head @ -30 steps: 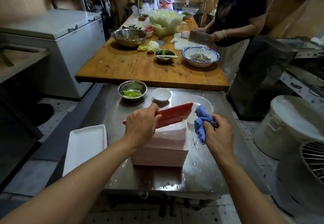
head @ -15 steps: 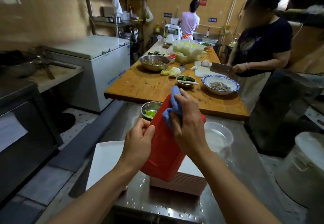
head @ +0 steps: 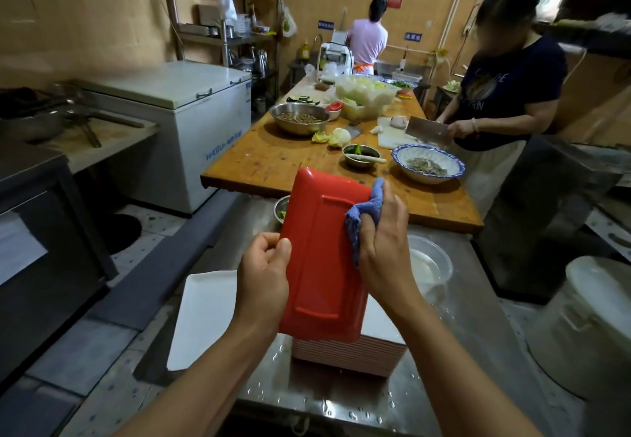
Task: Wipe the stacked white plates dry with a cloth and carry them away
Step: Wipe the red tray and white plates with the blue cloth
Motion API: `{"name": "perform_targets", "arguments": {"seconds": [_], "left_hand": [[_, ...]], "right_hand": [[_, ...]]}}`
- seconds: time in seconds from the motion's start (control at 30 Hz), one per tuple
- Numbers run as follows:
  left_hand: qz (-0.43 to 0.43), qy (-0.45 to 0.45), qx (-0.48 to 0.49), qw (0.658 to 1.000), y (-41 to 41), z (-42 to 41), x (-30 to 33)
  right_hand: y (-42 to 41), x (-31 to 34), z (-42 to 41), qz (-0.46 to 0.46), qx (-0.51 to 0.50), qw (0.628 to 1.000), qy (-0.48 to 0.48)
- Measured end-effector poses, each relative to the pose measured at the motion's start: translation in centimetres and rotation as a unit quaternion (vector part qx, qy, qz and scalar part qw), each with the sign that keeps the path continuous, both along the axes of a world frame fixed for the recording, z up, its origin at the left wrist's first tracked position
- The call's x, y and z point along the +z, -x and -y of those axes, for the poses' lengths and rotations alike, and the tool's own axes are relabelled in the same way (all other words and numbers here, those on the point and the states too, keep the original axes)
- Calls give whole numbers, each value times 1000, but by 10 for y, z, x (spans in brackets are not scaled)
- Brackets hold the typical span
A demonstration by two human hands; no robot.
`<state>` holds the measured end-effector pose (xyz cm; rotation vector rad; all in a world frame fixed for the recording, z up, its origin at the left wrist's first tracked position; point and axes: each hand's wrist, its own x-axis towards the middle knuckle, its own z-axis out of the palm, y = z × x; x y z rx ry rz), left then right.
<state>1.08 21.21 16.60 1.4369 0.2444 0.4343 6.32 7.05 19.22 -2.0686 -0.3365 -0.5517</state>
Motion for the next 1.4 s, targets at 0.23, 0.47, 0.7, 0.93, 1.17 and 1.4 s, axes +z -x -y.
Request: {"name": "perform_targets", "arguments": {"seconds": [0.23,0.47,0.7,0.93,1.17,1.4], "left_hand": [[20,44,18,999,-14,8,5],[-64,-38,-118,990,-13,8,-2],[29,-328,-146,933,-21,-32,74],[12,-240,-320,916,-24,-33,76],[42,-203,-257,944,-12,-20,60],[3,-63,-188,980,3,-56,61]], "right_hand": [[38,-29,1,-142,23,981,-130],[21,-13,35,-188,51,962,-190],[21,12,61,-178,176,968,-28],[19,32,65,-165,234,954,87],[17,39,12,48,189,966,168],[11,14,37,45,123,976,174]]}}
